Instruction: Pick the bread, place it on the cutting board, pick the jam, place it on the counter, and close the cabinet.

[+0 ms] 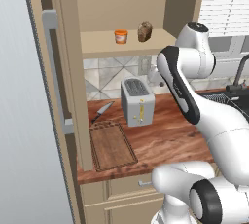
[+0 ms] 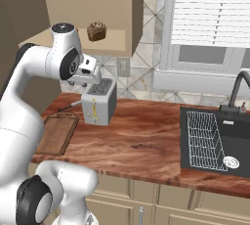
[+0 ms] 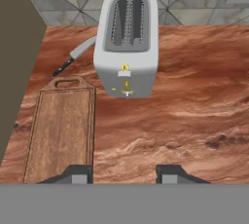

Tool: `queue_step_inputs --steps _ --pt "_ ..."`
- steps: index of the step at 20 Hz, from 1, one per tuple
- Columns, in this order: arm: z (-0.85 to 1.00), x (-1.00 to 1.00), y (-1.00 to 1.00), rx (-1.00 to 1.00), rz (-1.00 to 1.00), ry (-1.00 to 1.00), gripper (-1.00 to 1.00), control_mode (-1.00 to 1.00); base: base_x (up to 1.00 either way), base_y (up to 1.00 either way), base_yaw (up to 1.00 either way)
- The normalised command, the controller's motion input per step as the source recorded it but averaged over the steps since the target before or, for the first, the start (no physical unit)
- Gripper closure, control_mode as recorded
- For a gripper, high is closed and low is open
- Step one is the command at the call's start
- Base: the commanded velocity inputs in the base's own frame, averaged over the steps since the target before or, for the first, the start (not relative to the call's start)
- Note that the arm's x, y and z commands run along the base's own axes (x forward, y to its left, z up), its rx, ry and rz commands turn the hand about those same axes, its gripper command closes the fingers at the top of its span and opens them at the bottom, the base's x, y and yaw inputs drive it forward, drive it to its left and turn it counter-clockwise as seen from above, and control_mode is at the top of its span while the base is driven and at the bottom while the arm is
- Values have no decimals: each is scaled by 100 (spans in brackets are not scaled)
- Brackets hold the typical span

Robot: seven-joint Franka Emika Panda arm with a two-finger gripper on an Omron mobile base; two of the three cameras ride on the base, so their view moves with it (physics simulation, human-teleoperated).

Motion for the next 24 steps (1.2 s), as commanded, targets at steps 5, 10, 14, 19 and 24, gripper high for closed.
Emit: queue_step_inputs --steps 5,10,14,19,24 --pt "0 0 0 0 0 -1 -100 -100 0 0 0" --pt "0 0 0 0 0 -6 -100 -100 0 0 0" --pt "4 0 0 0 0 -16 -100 -100 0 0 0" --pt "10 -1 0 0 0 -20 -100 -100 0 0 0" --pt "8 0 0 0 0 -17 -100 -100 0 0 0"
